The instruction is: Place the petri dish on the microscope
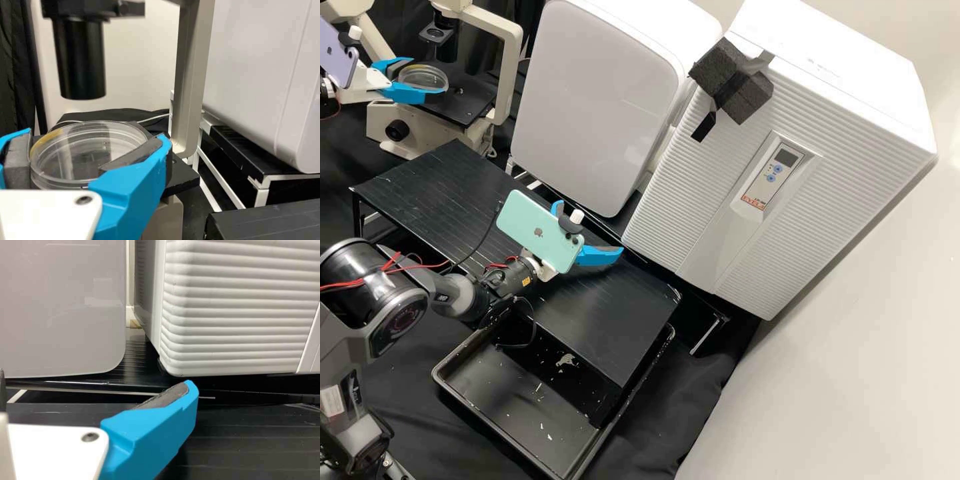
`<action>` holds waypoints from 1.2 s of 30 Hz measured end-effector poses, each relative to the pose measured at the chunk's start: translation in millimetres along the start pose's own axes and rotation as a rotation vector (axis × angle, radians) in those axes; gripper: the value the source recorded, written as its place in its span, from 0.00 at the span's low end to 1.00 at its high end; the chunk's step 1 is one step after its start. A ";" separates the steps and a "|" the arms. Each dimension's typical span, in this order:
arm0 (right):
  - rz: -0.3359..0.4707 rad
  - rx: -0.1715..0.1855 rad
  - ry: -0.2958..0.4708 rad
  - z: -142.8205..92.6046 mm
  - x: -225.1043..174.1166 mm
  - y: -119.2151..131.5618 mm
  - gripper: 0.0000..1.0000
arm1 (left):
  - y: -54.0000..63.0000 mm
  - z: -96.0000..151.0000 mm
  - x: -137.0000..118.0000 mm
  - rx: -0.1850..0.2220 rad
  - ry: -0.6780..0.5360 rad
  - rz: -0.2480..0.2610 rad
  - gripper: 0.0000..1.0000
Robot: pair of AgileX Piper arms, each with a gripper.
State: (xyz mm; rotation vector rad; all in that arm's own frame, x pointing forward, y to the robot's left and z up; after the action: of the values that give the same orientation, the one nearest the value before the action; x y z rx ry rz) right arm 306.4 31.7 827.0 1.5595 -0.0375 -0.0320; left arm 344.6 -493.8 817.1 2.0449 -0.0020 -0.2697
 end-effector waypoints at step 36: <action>0.000 0.000 0.000 0.0 0.0 0.0 1.00 | -4.6 -28.8 66.8 -0.012 0.099 -0.033 1.00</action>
State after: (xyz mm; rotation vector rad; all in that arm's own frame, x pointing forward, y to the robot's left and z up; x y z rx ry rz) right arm 306.4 31.7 827.0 1.5595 -0.0375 -0.0320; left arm 414.7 -474.2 813.2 2.0455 0.0950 -0.1880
